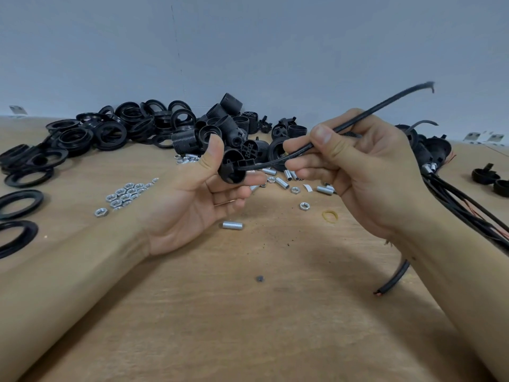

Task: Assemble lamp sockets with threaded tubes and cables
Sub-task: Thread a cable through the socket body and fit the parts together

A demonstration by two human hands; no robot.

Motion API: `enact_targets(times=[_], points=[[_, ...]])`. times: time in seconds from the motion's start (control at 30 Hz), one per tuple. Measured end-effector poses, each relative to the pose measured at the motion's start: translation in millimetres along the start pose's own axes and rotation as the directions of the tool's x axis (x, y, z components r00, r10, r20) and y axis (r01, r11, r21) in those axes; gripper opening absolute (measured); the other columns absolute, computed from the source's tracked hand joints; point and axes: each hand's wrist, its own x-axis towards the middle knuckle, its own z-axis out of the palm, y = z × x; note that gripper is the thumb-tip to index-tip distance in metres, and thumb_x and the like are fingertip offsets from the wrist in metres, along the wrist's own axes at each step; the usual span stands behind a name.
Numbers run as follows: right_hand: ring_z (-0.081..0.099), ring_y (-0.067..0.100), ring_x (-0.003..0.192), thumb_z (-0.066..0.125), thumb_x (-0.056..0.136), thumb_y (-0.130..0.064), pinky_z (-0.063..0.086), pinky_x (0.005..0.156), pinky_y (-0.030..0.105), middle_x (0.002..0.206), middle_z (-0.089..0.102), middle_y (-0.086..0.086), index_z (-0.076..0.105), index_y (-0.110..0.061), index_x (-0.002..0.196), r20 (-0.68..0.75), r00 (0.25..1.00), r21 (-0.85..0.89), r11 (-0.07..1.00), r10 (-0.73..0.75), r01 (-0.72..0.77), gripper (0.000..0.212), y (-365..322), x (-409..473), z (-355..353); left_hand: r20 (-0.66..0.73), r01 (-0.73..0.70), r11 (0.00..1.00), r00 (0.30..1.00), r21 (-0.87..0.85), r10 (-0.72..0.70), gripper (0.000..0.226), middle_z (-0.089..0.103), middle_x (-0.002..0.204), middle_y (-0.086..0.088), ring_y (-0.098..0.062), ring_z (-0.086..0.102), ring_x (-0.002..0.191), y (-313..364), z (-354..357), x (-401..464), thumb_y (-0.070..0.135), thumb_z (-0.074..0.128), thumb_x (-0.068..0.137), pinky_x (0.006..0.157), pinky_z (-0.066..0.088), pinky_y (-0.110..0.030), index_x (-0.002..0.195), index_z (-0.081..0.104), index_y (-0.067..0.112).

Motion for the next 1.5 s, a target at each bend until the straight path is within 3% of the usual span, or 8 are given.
enact_targets(times=[0.17, 0.37, 0.53, 0.73, 0.93, 1.07, 1.3, 1.5], points=[[0.074, 0.029, 0.073, 0.067, 0.083, -0.014, 0.057, 0.064, 0.028, 0.091, 0.074, 0.022, 0.063, -0.012, 0.079, 0.106, 0.994, 0.031, 1.0, -0.004, 0.001, 0.006, -6.0, -2.5, 3.3, -0.029, -0.013, 0.999, 0.999, 0.031, 0.014, 0.07, 0.078, 0.096, -0.007, -0.007, 0.069, 0.071, -0.5, 0.9, -1.2, 0.081, 0.071, 0.058, 0.071, 0.056, -0.024, 0.096, 0.081, 0.023], [0.073, 0.029, 0.066, 0.076, 0.083, -0.012, 0.057, 0.058, 0.029, 0.074, 0.074, 0.013, 0.054, -0.011, 0.072, -0.103, 0.963, -0.238, 0.946, -0.25, 0.22, 0.024, -4.8, -7.7, 11.4, 0.03, -0.085, 0.994, 0.996, 0.068, 0.083, 0.061, 0.077, 0.084, -0.008, -0.009, 0.065, 0.063, -2.7, 5.0, -5.4, 0.078, 0.074, 0.057, 0.068, 0.056, -0.024, 0.085, 0.079, 0.024], [0.073, 0.027, 0.074, 0.078, 0.081, -0.017, 0.054, 0.059, 0.029, 0.081, 0.075, 0.004, 0.058, -0.021, 0.064, -0.068, 0.993, -0.279, 0.958, -0.092, 0.069, 0.027, -4.7, -6.7, 11.3, -0.04, -0.261, 0.95, 0.962, 0.17, 0.271, 0.055, 0.076, 0.085, -0.012, -0.011, 0.061, 0.059, -1.8, 9.1, -9.1, 0.066, 0.082, 0.059, 0.063, 0.053, -0.021, 0.081, 0.071, 0.017], [0.07, 0.027, 0.068, 0.078, 0.079, -0.02, 0.05, 0.053, 0.028, 0.073, 0.073, 0.011, 0.065, -0.018, 0.059, -0.081, 0.99, -0.194, 0.973, 0.115, -0.128, 0.024, 3.3, -5.8, 9.9, -0.079, -0.331, 0.676, 0.863, 0.658, 0.499, 0.048, 0.073, 0.071, -0.011, -0.021, 0.06, 0.056, -3.2, 14.7, -17.4, 0.047, 0.087, 0.061, 0.056, 0.049, -0.029, 0.096, 0.067, 0.021], [0.07, 0.029, 0.067, 0.077, 0.081, -0.025, 0.058, 0.058, 0.035, 0.073, 0.071, 0.016, 0.058, -0.007, 0.065, -0.056, 0.986, -0.319, 0.933, 0.159, -0.169, 0.03, 17.4, -11.7, 22.3, 0.087, -0.346, 0.321, 0.788, 0.881, 0.61, 0.051, 0.071, 0.092, 0.023, 0.005, 0.067, 0.09, -0.8, 16.9, -17.5, 0.054, 0.079, 0.063, 0.084, 0.046, -0.01, 0.105, 0.061, 0.031], [0.074, 0.031, 0.076, 0.071, 0.075, -0.032, 0.059, 0.062, 0.03, 0.087, 0.073, 0.021, 0.057, -0.004, 0.086, 0.009, 0.939, -0.056, 0.937, 0.345, -0.344, 0.034, 16.2, -10.2, 23.9, 0.11, -0.344, 0.351, 0.832, 0.871, 0.543, 0.048, 0.071, 0.085, 0.01, -0.003, 0.066, 0.075, -4.0, 15.8, -16.8, 0.046, 0.077, 0.076, 0.068, 0.053, -0.027, 0.118, 0.069, 0.025], [0.074, 0.029, 0.087, 0.081, 0.066, -0.01, 0.058, 0.073, 0.032, 0.097, 0.072, 0.019, 0.056, -0.007, 0.122, 0.042, 0.904, -0.061, 0.904, 0.426, -0.423, 0.061, 23.4, -12.1, 27.7, 0.246, -0.375, 0.273, 0.879, 0.886, 0.407, 0.054, 0.059, 0.085, 0.021, 0.0, 0.057, 0.077, -6.4, 16.4, -19.7, 0.036, 0.059, 0.096, 0.068, 0.04, -0.01, 0.147, 0.046, 0.022], [0.069, 0.019, 0.067, 0.078, 0.069, -0.018, 0.056, 0.063, 0.024, 0.087, 0.072, 0.014, 0.062, 0.003, 0.107, -0.077, 0.93, 0.116, 0.93, 0.359, -0.349, 0.046, 16.5, 1.4, 14.4, 0.079, -0.276, 0.297, 0.839, 0.914, 0.538, 0.029, 0.041, 0.054, 0.007, -0.008, 0.041, 0.051, -6.9, 16.0, -14.0, 0.039, 0.054, 0.096, 0.052, 0.03, -0.011, 0.118, 0.062, 0.022]])
